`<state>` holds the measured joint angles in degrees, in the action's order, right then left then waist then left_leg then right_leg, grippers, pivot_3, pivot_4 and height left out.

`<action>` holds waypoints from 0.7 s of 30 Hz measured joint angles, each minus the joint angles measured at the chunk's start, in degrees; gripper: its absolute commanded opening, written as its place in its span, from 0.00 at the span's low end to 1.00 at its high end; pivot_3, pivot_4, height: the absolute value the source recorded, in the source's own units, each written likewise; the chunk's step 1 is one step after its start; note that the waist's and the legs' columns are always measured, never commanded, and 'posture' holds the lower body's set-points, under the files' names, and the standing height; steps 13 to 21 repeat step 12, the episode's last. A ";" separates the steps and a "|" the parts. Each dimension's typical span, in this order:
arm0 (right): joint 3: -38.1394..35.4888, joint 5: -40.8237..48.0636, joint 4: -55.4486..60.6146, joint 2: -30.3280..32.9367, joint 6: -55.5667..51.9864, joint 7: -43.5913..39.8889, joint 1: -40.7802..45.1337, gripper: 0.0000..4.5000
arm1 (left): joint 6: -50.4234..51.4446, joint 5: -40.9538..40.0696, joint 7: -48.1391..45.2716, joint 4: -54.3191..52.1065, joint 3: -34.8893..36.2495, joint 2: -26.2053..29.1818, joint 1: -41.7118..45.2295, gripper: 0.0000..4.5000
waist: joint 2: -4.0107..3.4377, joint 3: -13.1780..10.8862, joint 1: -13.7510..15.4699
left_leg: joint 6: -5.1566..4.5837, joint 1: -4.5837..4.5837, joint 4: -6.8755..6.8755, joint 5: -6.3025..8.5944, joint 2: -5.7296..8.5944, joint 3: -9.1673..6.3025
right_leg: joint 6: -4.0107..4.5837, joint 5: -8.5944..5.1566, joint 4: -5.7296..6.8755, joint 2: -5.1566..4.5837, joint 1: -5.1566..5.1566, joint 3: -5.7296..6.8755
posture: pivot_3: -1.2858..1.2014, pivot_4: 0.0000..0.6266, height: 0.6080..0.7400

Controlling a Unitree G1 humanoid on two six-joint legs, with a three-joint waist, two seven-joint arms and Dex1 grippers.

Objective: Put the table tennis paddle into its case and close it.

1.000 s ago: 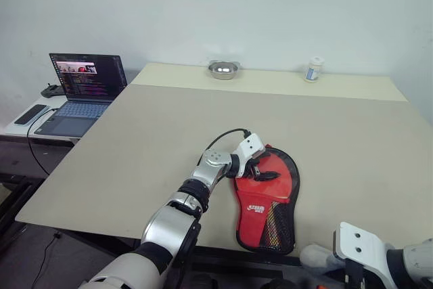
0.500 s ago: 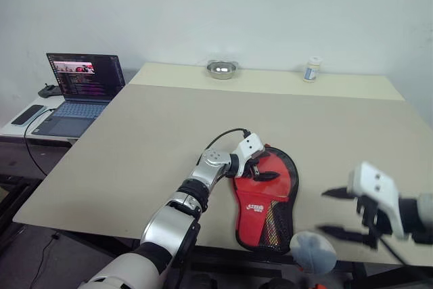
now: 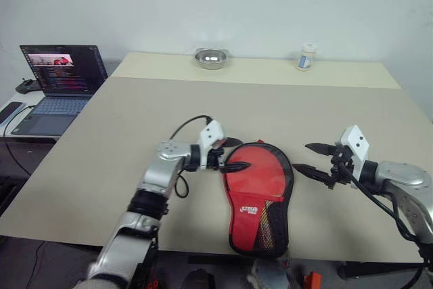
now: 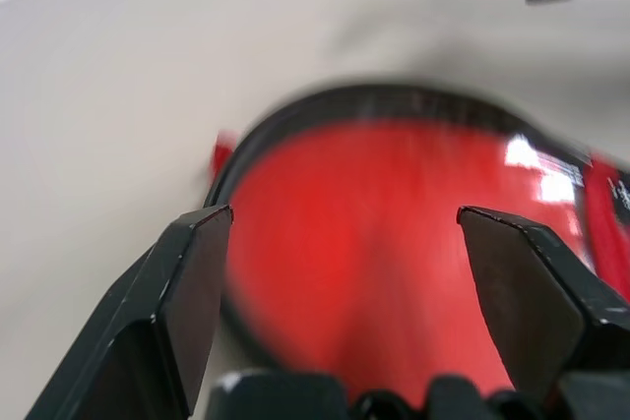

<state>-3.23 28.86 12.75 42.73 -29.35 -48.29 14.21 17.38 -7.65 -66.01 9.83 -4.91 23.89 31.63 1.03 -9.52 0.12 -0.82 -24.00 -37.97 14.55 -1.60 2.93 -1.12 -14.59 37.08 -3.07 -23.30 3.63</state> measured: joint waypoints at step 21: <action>-3.62 -0.25 -8.38 2.58 3.58 -9.43 -0.74 0.88 | 4.71 -5.43 1.88 -9.55 -0.41 3.08 -3.41 0.89 | 0.07 -0.16 1.19 | -0.02 0.15 -0.21 -0.02 -0.08 0.22 | -0.08 0.06 0.06 0.01 0.10 -0.16 | 0.52 0.24 1.00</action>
